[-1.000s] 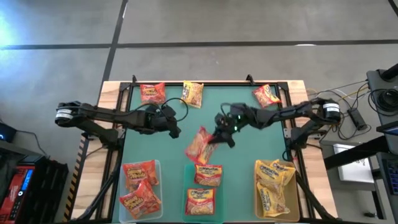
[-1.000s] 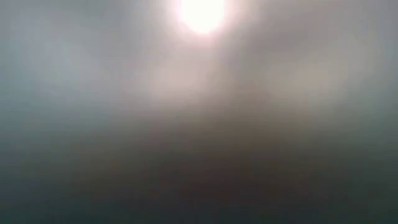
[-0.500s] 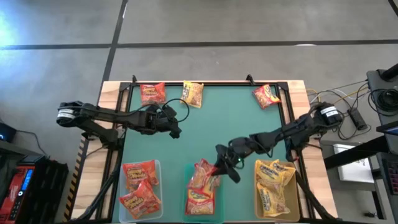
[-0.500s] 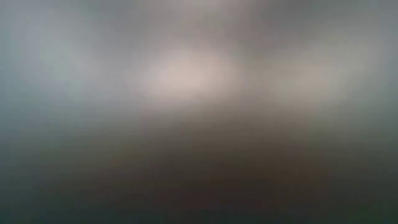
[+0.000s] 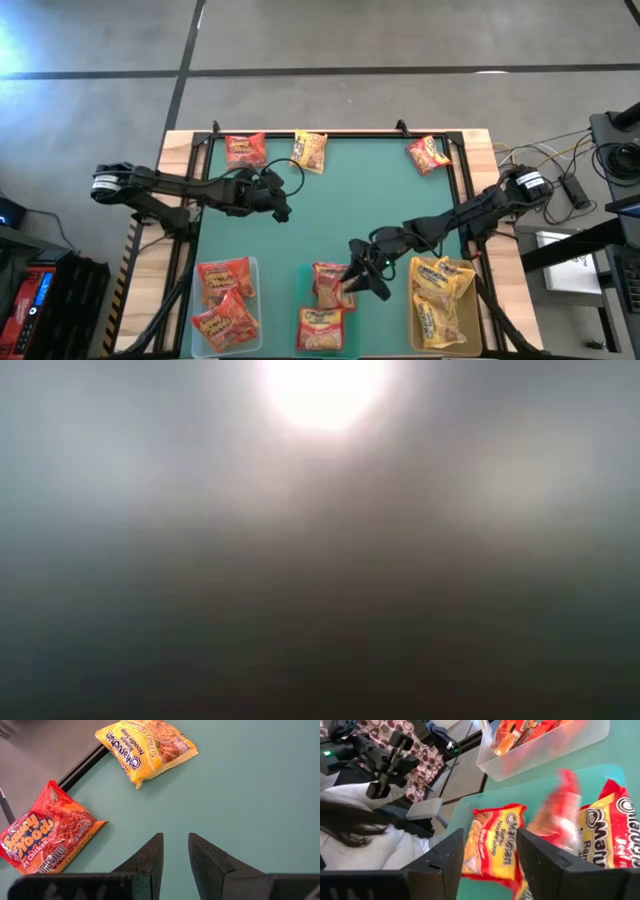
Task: Sort Maruchan noodles
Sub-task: Put the red noodle pack into the green bin, then put the yellow noodle pack into the orange bin
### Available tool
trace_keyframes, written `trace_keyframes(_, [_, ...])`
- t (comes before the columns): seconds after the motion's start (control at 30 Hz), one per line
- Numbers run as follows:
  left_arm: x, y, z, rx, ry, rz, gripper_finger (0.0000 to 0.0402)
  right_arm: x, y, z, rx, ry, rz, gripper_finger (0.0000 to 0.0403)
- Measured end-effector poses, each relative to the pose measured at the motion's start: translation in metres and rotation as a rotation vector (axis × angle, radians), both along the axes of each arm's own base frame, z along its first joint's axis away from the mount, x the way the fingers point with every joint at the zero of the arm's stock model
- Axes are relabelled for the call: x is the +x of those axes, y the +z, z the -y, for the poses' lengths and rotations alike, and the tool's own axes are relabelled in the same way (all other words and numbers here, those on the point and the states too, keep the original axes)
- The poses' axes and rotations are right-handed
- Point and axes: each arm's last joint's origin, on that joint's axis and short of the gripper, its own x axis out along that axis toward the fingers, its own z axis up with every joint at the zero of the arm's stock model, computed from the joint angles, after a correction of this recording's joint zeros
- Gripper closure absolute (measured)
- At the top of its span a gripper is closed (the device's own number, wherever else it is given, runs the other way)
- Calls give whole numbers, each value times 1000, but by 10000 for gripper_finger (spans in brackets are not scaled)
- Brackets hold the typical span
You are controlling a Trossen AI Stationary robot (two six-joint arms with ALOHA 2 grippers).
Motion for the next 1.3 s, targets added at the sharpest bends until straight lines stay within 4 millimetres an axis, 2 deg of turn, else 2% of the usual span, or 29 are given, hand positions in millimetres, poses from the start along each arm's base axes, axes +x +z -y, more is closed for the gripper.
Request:
trace_keyframes(0.13, [1, 1, -2, 6, -1, 5, 327, -2, 10, 13, -31, -4, 13, 217])
trace_keyframes(0.33, [0, 3, -14, 97, 72, 9, 327, -9, 30, 51, -142, -81, 50, 213])
trace_keyframes(0.43, [-3, 2, -29, 122, 153, 10, 327, -15, 36, 73, -208, -136, 51, 213])
trace_keyframes(0.6, [-7, 4, -63, 61, 287, 88, 333, -17, 33, 108, -295, -277, -2, 213])
trace_keyframes(0.8, [10, 9, -98, -32, 170, 295, 354, -17, 20, 138, -330, -356, -73, 215])
trace_keyframes(0.97, [24, -13, -115, -86, 138, 309, 362, -19, 10, 148, -343, -369, -152, 215])
trace_keyframes(1.1, [38, -34, -123, -105, 129, 270, 363, -21, 7, 148, -343, -361, -186, 215])
trace_keyframes(1.3, [56, -54, -139, -105, 128, 205, 363, -23, 8, 147, -341, -361, -198, 215])
